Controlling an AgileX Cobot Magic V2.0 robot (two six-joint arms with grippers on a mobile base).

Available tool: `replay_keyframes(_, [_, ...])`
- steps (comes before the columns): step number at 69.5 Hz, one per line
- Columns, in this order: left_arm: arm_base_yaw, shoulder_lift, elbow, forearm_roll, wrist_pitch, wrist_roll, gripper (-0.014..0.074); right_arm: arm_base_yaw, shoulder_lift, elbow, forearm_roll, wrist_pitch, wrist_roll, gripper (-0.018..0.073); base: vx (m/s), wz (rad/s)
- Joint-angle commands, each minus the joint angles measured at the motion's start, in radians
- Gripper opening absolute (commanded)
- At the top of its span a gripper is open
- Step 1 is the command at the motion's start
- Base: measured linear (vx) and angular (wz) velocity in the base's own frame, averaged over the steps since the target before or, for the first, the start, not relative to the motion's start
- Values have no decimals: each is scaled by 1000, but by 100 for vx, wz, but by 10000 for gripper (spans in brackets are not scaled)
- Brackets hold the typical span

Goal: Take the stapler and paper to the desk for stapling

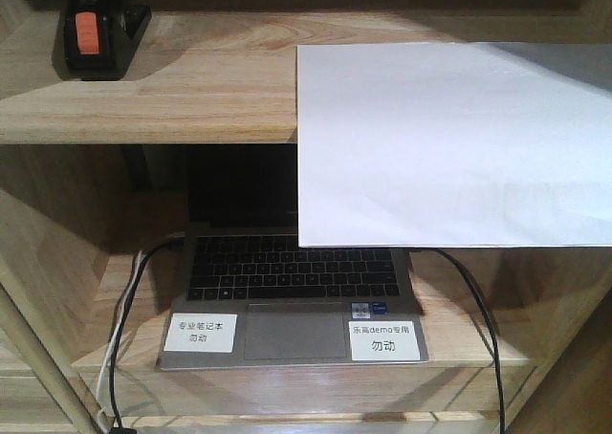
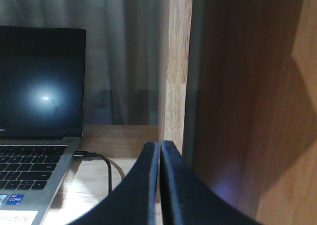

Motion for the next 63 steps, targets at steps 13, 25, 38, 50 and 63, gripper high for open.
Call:
replay_keyframes(13, [-2,-15,11,-7,-78,-9,-6,-7,-9,4,-5,-70,-1,-6,0,0])
replay_keyframes(25, [-2,-15,11,-7,-78,-9,-6,-7,-9,4,-5,-70,-1,-6,0,0])
replay_keyframes(38, [-2,-15,11,-7,-78,-9,-6,-7,-9,4,-5,-70,-1,-6,0,0])
replay_keyframes(50, [-2,-15,11,-7,-78,-9,-6,-7,-9,4,-5,-70,-1,-6,0,0])
replay_keyframes(63, [-2,-15,11,-7,-78,-9,-6,-7,-10,4,-5,-71,-1,-6,0,0])
